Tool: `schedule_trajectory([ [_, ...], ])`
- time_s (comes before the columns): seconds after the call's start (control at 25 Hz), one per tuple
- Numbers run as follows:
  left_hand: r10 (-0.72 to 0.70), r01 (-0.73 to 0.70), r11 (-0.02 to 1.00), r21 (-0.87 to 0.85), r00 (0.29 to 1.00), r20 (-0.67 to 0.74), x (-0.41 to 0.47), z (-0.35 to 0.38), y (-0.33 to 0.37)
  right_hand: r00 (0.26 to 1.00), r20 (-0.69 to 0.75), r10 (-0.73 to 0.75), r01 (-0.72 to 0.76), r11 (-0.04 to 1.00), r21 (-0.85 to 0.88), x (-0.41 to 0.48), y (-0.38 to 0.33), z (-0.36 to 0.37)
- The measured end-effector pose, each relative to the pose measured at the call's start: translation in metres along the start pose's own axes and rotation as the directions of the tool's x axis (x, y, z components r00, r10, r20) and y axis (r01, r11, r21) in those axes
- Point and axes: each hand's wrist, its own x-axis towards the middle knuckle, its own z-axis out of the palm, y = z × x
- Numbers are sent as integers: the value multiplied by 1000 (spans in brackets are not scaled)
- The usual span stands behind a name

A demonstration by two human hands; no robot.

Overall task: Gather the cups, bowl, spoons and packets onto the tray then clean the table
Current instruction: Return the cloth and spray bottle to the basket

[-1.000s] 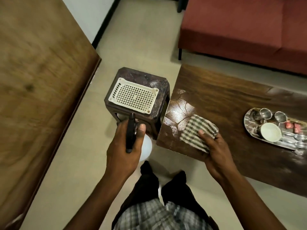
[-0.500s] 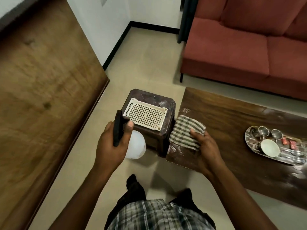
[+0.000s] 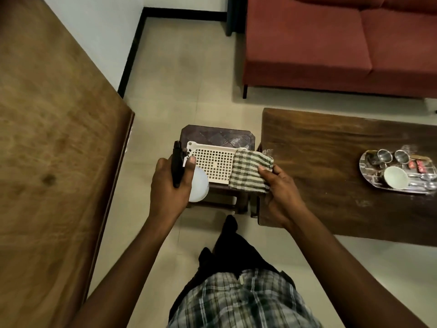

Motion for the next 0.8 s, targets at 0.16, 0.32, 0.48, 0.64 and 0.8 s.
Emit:
schedule_trajectory([
  [0.16,15,-16,999,33,1000,26,42,19,-18,995,-50,84,-84,996,-6,60,6,9],
  [0.32,18,-20,996,83,999,26,76,39,-41,984,-97,149,-158,984,-85,116,21,13],
  [0.48,0,-8,992,126,998,65,107,71,-67,966,-173,191,-220,961,-170,171,44,20],
  [0.64,-71,57,991,121,991,115,134,105,-96,942,-254,221,-276,939,-204,213,73,23],
  [0.8,-63,48,992,117,990,129,153,133,-124,902,-348,256,-351,904,-243,244,102,20],
])
